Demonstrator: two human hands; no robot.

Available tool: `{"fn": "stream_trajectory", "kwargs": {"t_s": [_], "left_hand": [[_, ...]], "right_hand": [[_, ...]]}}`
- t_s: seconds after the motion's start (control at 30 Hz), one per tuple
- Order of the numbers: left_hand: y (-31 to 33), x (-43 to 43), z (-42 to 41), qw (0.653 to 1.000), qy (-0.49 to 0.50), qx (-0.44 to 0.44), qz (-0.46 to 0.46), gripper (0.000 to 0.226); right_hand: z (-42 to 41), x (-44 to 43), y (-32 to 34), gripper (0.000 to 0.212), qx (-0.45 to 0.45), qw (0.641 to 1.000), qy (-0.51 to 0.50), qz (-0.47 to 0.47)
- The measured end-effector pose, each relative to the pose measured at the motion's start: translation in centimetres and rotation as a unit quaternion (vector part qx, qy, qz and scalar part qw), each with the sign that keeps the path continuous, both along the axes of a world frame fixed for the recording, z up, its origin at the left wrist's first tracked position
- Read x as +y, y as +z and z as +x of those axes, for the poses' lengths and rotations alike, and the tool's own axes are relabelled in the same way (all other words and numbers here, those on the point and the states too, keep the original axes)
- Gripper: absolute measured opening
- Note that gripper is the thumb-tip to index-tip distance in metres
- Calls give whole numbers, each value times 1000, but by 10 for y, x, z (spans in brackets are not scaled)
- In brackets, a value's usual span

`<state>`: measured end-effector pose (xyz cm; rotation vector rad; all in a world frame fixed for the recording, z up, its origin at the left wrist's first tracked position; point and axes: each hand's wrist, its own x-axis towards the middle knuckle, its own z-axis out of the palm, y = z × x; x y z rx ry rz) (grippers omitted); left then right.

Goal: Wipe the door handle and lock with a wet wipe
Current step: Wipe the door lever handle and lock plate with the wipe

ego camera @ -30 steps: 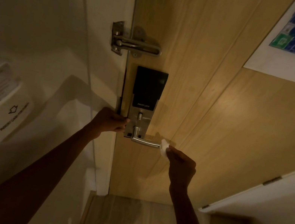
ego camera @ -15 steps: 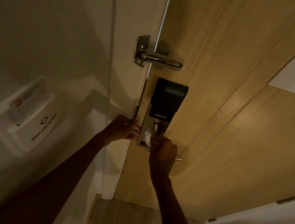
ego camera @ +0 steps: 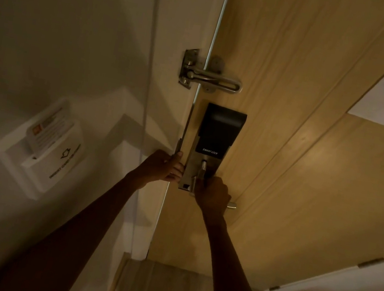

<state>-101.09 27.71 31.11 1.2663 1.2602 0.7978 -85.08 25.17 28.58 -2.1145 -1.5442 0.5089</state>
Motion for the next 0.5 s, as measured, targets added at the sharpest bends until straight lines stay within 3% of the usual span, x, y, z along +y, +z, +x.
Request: {"fn": "stream_trajectory", "kwargs": {"t_s": [0.13,0.2,0.37,0.5], "left_hand": [[-3,2,-2,1000,-2,14,-6,57],[-2,4,-4,1000,-13,16,-23,58],[0,8,-9,998,-34,16,-49,59],[-1,7,-9,998,-34,6,-53,57]], "right_hand": [[8,10,-3,54,32,996,56,-63],[9,6,-1,48,22,996,65,-61],[-6,-28,-5,24,-23,984,11,175],[-13,-35,-22,13,-78,975,54,200]]}}
